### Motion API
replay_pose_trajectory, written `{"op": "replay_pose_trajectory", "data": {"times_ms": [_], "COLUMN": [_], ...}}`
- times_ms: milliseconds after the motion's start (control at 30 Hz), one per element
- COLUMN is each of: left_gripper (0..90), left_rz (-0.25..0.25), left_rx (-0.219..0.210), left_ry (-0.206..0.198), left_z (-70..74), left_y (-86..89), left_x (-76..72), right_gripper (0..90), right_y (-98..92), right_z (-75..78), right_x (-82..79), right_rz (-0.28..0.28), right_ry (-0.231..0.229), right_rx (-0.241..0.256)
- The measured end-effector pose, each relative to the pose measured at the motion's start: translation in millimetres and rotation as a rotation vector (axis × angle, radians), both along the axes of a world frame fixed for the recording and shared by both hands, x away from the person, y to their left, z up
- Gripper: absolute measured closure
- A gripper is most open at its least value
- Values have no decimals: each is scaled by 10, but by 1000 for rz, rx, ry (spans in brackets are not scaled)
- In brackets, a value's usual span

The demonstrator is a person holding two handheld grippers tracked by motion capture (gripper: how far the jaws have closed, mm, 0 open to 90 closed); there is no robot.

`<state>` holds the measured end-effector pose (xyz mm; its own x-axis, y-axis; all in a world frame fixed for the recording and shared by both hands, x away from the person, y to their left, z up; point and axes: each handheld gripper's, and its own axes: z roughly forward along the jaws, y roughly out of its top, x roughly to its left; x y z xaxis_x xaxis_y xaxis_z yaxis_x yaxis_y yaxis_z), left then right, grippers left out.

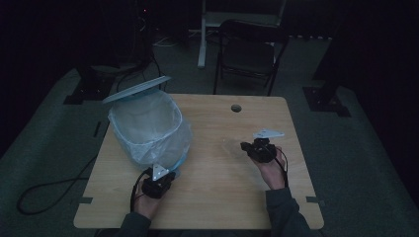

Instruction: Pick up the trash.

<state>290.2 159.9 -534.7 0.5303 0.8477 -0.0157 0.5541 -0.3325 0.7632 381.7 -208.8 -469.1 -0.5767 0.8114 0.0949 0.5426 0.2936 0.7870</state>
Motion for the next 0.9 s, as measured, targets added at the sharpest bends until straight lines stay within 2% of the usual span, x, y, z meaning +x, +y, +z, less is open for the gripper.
{"op": "replay_pose_trajectory", "data": {"times_ms": [433,900], "left_gripper": [900,900], "left_rz": [-1,-1], "left_rx": [2,5], "left_ry": [2,0], "left_z": [2,2], "left_y": [-2,-3], "left_x": [3,6], "right_gripper": [865,865], "right_y": [-1,-19], "right_z": [170,176], "right_x": [23,30], "right_rz": [-6,-10], "right_ry": [-32,-30], "right_rx": [11,6]}}
